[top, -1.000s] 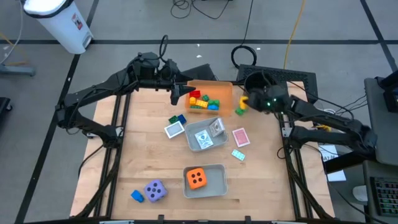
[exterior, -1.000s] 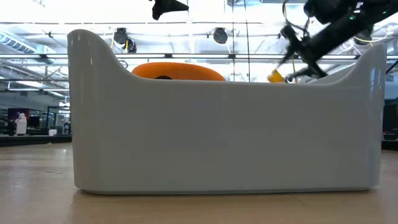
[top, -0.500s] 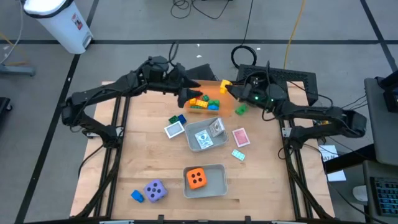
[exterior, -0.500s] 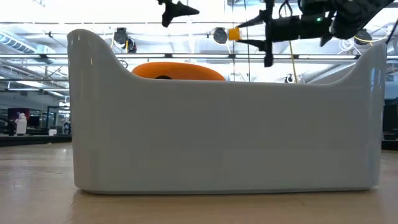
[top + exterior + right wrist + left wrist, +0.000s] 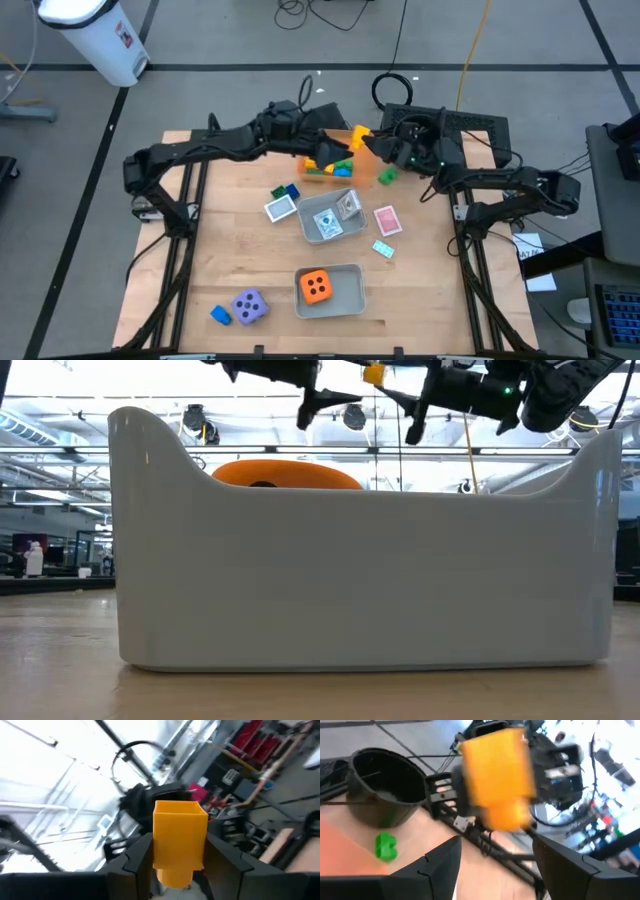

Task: Pick & Place Toys
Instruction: Put the yellow game piece into the orange bin

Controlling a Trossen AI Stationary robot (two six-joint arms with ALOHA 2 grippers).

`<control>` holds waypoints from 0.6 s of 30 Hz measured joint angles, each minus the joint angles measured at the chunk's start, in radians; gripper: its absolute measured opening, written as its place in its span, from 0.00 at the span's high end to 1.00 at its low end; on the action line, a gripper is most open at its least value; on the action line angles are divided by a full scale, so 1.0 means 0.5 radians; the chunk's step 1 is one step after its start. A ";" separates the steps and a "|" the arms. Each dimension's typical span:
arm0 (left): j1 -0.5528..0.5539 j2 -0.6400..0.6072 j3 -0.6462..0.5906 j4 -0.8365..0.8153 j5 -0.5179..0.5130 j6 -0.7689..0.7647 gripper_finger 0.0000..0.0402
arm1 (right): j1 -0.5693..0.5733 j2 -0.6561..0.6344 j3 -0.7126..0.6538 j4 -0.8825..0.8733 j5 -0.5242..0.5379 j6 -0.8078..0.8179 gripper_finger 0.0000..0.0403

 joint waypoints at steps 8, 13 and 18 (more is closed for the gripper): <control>-0.071 0.123 0.000 0.555 -0.141 -0.169 0.37 | 0.001 -0.003 0.000 0.098 -0.051 -0.114 0.66; -0.171 0.124 0.001 0.669 -0.526 -0.005 0.37 | 0.002 0.000 -0.001 0.211 -0.056 -0.205 0.66; -0.246 0.123 0.001 0.776 -0.801 0.096 0.37 | 0.001 0.000 -0.001 0.219 0.017 -0.210 0.66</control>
